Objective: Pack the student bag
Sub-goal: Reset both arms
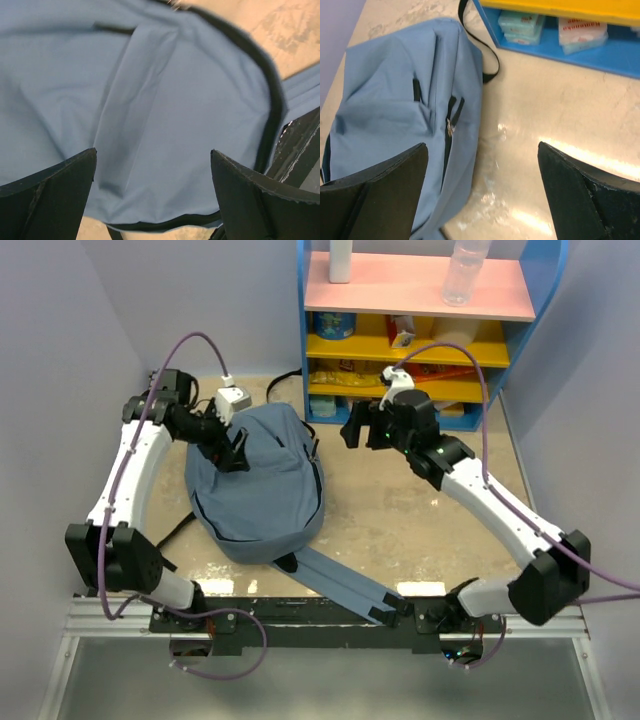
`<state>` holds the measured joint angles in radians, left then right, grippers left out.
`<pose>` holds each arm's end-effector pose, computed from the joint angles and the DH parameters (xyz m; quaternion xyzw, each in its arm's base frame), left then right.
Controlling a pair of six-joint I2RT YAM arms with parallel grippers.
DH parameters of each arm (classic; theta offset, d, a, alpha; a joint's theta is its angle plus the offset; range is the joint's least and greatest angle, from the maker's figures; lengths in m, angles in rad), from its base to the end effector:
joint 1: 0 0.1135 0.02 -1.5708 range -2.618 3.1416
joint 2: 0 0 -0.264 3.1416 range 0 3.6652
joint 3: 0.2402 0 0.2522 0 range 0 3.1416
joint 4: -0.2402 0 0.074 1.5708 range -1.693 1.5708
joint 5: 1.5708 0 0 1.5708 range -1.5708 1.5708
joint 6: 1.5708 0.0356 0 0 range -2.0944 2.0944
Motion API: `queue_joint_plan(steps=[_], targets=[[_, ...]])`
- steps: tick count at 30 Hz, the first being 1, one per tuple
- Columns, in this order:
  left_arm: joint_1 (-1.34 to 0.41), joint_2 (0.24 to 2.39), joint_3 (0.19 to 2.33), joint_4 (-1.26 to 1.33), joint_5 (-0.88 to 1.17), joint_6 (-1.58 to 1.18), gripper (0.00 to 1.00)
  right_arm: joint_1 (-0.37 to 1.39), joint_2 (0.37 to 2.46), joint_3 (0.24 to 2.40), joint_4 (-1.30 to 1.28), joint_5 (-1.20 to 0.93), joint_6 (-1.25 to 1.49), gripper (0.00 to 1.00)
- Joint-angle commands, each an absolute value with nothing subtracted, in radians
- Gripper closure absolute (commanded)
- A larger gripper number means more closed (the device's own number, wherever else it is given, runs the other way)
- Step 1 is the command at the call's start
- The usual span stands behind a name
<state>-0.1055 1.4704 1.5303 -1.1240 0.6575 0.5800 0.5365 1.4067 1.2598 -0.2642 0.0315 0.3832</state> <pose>0.2802 -0.0515 0.3614 0.3841 0.8357 -0.2480 0.3040 0.2829 0.1669 0.3537 -0.0554 0.8346 0.2313 0.4968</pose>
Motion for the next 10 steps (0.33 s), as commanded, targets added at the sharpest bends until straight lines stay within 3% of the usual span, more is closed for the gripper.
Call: queue_joint_plan(steps=[1, 10], targets=[[0.0, 1.531, 1.485, -1.18, 0.738, 0.626, 0.0, 0.537, 1.284, 1.181, -0.319, 0.002, 0.341, 0.06], [0.205, 1.505, 1.451, -1.079, 0.786, 0.571, 0.0, 0.538, 1.151, 1.095, -0.368, 0.012, 0.328, 0.05]])
